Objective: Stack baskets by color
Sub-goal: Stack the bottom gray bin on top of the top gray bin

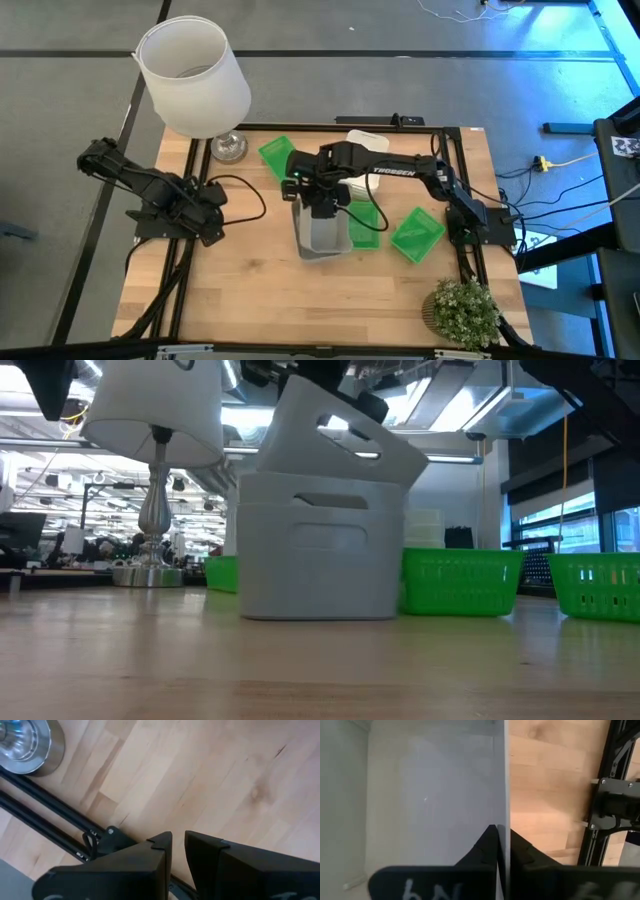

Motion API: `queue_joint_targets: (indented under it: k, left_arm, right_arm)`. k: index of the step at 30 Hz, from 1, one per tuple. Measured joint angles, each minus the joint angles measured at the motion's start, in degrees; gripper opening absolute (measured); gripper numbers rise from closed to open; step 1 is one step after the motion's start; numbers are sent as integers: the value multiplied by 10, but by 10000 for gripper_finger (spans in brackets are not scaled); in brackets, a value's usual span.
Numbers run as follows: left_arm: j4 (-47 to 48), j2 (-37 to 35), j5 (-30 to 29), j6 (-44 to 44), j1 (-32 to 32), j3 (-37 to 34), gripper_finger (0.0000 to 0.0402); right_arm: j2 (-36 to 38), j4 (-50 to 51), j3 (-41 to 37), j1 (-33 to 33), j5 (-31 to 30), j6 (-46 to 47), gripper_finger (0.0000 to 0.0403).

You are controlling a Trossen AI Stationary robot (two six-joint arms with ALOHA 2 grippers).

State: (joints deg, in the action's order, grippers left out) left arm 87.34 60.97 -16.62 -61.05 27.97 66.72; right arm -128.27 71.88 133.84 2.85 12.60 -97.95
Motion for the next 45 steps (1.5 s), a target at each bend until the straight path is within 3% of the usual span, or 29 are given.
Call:
queue_joint_targets:
  k: [7,17,30,42,45]
  left_arm:
    - [0,0,-3,-1,0,0,43]
    - [0,0,-8,1,0,0,43]
    - [1,0,-9,1,0,0,43]
    - [1,0,-13,2,0,0,43]
    - [1,0,-24,2,0,0,43]
  right_arm:
    - [-2,-31,-30,-5,1,2,23]
    - [-2,-38,-41,-17,-1,44,9]
    - [-2,-56,-41,-24,-1,103,102]
    - [21,-59,-41,-47,-54,110,106]
    - [32,-63,-41,-50,-55,147,105]
